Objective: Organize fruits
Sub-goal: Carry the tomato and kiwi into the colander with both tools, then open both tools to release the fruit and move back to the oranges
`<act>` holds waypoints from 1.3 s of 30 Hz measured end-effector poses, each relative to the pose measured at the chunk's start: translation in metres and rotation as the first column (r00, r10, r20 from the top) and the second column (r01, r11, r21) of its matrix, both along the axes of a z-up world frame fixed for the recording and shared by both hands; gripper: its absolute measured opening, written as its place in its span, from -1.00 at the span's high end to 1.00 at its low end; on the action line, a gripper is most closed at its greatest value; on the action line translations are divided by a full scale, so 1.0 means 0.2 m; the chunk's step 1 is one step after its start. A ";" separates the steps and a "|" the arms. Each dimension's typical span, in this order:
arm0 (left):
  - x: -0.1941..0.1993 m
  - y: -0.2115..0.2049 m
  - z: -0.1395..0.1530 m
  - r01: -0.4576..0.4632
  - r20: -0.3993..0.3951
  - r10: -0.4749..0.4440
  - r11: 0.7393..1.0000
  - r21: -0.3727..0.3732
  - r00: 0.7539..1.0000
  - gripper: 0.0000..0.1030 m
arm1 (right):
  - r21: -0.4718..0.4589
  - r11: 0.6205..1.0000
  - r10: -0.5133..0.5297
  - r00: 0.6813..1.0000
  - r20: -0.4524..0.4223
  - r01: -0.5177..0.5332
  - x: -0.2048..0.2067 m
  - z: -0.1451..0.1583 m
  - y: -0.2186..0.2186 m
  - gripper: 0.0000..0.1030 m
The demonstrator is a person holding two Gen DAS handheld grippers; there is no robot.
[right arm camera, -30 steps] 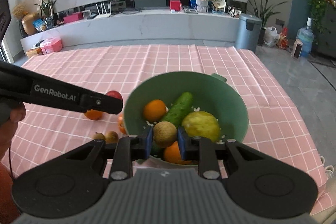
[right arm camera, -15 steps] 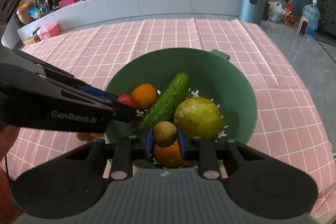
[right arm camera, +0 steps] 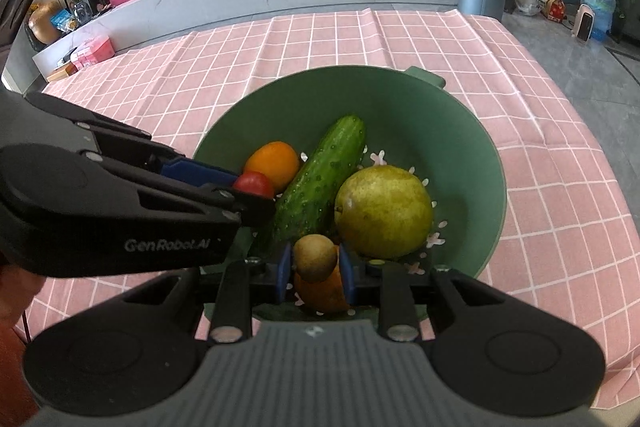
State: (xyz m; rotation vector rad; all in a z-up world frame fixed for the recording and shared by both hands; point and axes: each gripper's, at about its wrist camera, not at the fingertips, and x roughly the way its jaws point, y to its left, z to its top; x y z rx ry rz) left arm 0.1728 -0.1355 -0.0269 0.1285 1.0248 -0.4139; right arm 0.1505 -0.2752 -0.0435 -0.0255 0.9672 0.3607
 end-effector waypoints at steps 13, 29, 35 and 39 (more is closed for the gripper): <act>-0.12 0.11 0.17 -0.029 0.101 0.037 0.997 -0.078 0.994 0.00 | -0.055 0.998 -0.001 0.998 0.062 0.005 -0.06 0.09 0.01 0.21; -0.15 0.51 0.21 -0.162 0.131 0.184 0.974 -0.161 0.974 0.00 | -0.111 0.968 0.243 0.943 0.227 -0.223 -0.08 0.26 0.30 0.20; -0.16 0.67 0.16 -0.200 0.126 0.227 0.960 -0.197 0.966 -0.03 | -0.175 0.930 0.358 0.904 0.234 -0.322 -0.05 0.26 0.44 0.20; -0.15 0.74 0.10 -0.218 0.121 0.247 0.953 -0.212 0.961 -0.03 | -0.230 0.888 0.445 0.868 0.219 -0.397 -0.03 0.23 0.54 0.20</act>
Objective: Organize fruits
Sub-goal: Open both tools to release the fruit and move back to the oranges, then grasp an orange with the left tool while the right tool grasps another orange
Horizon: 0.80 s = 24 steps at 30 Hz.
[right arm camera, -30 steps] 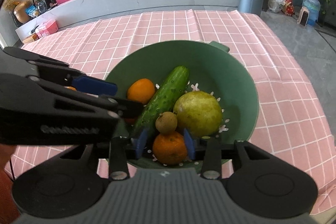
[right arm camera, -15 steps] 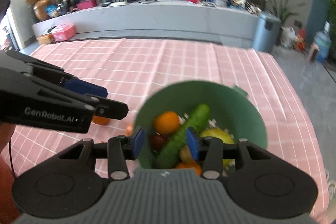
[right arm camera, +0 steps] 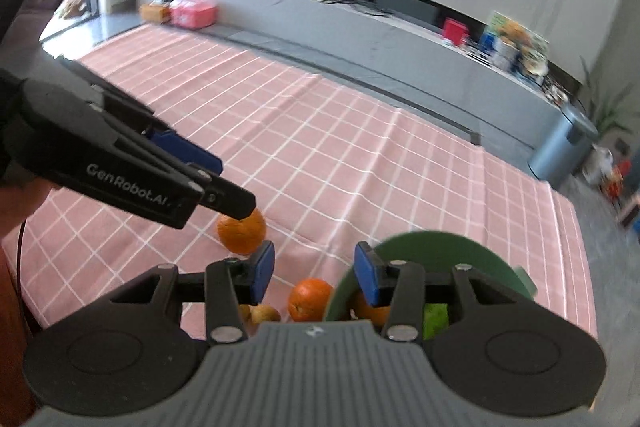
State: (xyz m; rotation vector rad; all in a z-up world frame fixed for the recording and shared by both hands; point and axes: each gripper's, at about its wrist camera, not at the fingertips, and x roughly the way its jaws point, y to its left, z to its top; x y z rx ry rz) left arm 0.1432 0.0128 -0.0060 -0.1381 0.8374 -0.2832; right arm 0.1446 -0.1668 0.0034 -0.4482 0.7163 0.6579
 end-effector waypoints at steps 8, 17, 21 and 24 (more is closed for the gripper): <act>0.00 0.13 -0.11 -0.024 -0.029 0.023 0.999 -0.036 0.999 -0.05 | -0.126 0.987 0.100 0.995 -0.027 -0.102 0.07 -0.09 0.15 0.20; 0.01 0.17 -0.18 0.009 -0.056 -0.012 0.999 -0.046 0.998 -0.15 | -0.233 0.949 0.191 0.974 -0.119 -0.214 0.14 -0.18 0.22 0.22; 0.04 0.16 -0.23 -0.003 -0.068 0.000 0.999 -0.035 0.998 -0.21 | -0.282 0.926 0.213 0.965 -0.152 -0.249 0.17 -0.21 0.24 0.22; 0.08 0.14 -0.26 -0.003 -0.076 0.001 1.000 -0.027 0.997 -0.22 | -0.313 0.902 0.242 0.949 -0.199 -0.296 0.20 -0.24 0.25 0.27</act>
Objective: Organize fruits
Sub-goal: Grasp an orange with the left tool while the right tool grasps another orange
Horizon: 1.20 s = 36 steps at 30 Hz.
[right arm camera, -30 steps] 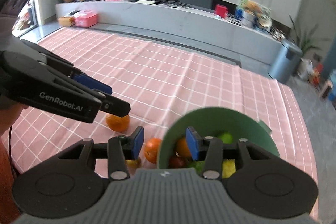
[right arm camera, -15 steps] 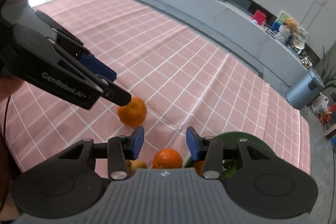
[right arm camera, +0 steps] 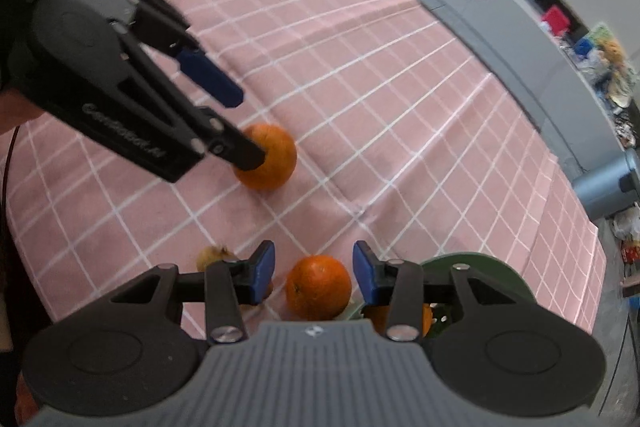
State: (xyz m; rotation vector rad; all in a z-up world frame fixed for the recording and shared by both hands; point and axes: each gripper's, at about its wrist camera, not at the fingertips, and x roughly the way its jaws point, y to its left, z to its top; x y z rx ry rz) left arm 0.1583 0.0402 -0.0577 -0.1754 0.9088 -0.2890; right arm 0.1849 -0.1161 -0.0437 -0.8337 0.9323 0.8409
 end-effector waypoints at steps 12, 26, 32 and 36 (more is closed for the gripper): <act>0.02 -0.09 -0.06 0.044 -0.004 -0.044 0.996 0.072 0.999 -0.21 | -0.258 0.920 0.267 0.953 -0.142 -0.296 0.06 -0.02 0.12 0.29; 0.02 -0.09 -0.06 0.048 -0.001 -0.048 0.996 0.074 0.999 -0.02 | -0.381 0.855 0.290 0.934 -0.208 -0.351 0.09 -0.13 0.19 0.24; 0.01 -0.10 -0.07 0.036 0.011 -0.037 0.996 0.081 0.999 0.01 | -0.399 0.853 0.299 0.942 -0.152 -0.336 0.05 -0.17 0.18 0.23; -0.01 -0.11 -0.07 0.021 0.024 -0.023 0.996 0.089 0.999 0.02 | -0.405 0.859 0.297 0.950 -0.102 -0.312 0.01 -0.19 0.17 0.23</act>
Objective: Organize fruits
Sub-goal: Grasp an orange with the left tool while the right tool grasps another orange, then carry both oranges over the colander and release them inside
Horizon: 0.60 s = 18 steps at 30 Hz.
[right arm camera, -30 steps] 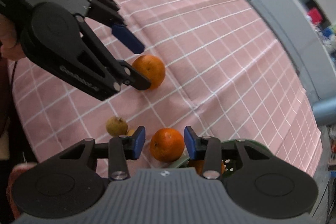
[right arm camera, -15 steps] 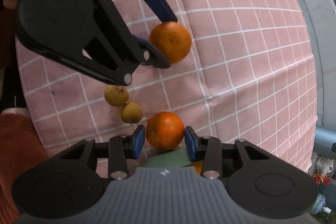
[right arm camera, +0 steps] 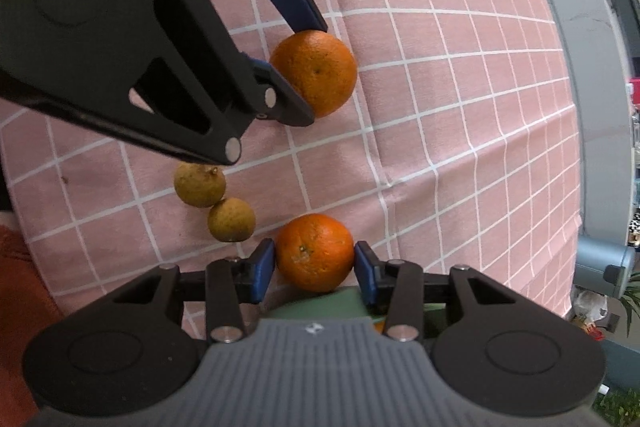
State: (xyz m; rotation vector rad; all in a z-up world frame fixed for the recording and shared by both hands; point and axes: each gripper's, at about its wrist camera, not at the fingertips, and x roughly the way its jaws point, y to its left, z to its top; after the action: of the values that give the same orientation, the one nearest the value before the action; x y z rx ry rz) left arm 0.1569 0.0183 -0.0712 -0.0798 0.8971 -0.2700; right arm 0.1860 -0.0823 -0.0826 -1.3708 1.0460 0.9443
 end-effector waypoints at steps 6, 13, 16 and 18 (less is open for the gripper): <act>-0.07 0.01 0.03 -0.044 0.025 0.044 0.999 0.004 0.999 0.03 | 0.086 0.996 -0.018 0.997 0.077 0.011 -0.11 0.10 -0.04 0.26; -0.16 0.02 0.19 -0.098 0.076 0.104 0.993 -0.071 0.992 0.03 | 0.279 0.957 -0.132 0.980 0.152 0.085 -0.20 0.30 -0.15 0.26; -0.18 -0.02 0.27 -0.077 0.096 0.084 0.994 -0.077 0.992 0.03 | 0.359 0.925 -0.194 0.968 0.160 0.126 -0.25 0.39 -0.22 0.26; -0.20 -0.06 0.32 -0.061 0.108 0.070 0.995 -0.085 0.992 0.03 | 0.401 0.903 -0.232 0.960 0.157 0.153 -0.25 0.45 -0.29 0.26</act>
State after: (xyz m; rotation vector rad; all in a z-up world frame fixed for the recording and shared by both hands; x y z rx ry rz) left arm 0.1174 0.0053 -0.0068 -0.1676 0.7717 -0.2476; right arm 0.1359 -0.1395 0.0075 -0.9898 0.7746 0.7929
